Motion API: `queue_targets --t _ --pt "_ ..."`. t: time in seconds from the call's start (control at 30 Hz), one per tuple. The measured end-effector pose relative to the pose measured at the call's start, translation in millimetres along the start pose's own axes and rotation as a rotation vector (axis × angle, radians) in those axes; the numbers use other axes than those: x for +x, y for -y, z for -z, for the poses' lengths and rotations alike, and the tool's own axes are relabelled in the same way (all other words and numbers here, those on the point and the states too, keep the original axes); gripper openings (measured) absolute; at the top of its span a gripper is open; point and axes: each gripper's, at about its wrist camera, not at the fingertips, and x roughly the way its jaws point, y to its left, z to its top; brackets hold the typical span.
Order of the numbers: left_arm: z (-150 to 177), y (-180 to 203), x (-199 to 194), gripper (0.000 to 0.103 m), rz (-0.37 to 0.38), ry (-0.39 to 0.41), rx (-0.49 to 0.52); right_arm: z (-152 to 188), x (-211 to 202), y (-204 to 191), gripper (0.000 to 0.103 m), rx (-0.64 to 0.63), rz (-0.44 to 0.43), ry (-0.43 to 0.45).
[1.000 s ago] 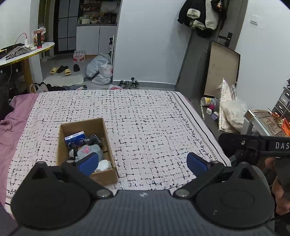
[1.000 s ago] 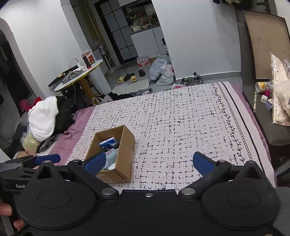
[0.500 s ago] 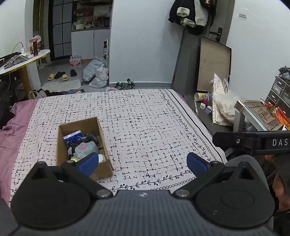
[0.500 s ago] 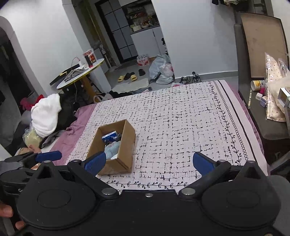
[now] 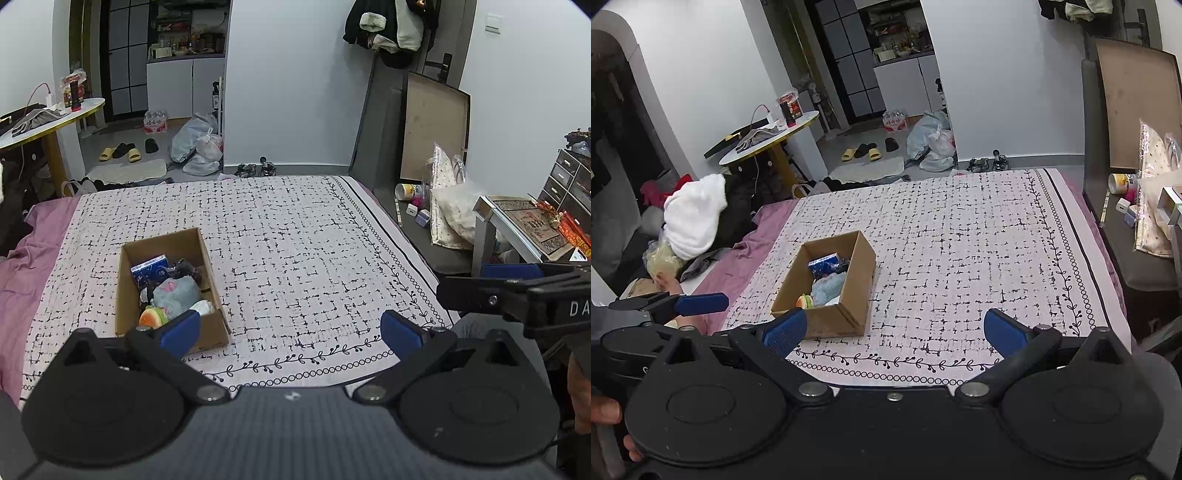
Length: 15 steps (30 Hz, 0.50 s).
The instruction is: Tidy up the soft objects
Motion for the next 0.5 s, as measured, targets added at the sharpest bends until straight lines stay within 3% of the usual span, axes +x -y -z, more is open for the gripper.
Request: queue_targets --t 0.5 --pt "22 -14 -9 0.103 -0.003 -0.001 -0.042 17 -5 -7 0.103 0.005 0.009 0.043"
